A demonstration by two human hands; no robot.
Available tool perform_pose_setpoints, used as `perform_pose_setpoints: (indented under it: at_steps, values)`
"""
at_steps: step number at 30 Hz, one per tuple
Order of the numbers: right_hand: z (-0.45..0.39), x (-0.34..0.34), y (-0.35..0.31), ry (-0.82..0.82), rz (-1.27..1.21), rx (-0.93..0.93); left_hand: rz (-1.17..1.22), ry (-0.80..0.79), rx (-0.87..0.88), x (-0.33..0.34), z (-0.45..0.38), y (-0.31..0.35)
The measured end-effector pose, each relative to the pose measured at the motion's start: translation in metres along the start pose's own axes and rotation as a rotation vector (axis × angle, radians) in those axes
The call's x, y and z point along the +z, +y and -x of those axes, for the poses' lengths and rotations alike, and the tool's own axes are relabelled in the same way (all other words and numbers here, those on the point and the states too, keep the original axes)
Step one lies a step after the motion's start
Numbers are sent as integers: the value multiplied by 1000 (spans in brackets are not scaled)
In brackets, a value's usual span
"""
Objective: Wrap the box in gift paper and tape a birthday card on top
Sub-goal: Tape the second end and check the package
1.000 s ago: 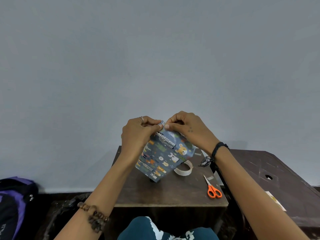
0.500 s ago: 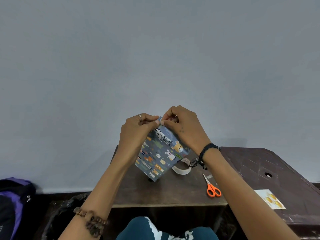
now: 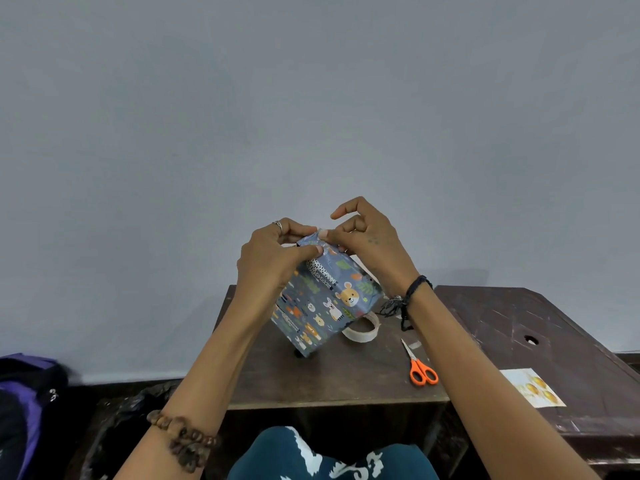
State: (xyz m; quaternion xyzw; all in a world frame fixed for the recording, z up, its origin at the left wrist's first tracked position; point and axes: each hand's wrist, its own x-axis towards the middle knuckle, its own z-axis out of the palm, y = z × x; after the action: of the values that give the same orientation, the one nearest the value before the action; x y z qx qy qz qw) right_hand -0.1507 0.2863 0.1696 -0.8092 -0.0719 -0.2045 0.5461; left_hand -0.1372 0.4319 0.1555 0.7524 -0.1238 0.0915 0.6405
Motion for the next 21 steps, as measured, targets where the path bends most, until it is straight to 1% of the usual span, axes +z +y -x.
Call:
perform_pose_setpoints:
  at_steps: [4, 8, 10, 12, 13, 14, 15, 16, 18, 19, 21]
  values:
    - [1, 1, 1, 26, -35, 8, 10, 10, 12, 1, 2, -4]
    - [4, 1, 1, 24, 38, -17, 50, -10, 25, 2, 7, -5]
    - [7, 1, 2, 70, -17, -21, 72, -6, 26, 2, 9, -4]
    - [10, -2, 5, 119, -77, 70, 34, 42, 54, 2, 11, -6]
    - [12, -5, 9, 116, -34, 154, -4, 79, 66, 3, 11, -9]
    - [14, -8, 14, 82, 56, 258, -22, 107, 66, 3, 11, -12]
    - [18, -10, 19, 14, 134, 375, 16, 112, 50, 3, 11, -15]
    - [22, -11, 22, -80, 158, 491, 87, 99, 19, 4, 11, -17]
    - [30, -5, 26, -273, 44, 667, 220, 94, -34, 5, 13, -19]
    - [32, 0, 27, -342, -39, 706, 262, 109, -42, 6, 14, -18]
    - [34, 14, 30, -388, -188, 728, 338, 143, -45, 8, 15, -16]
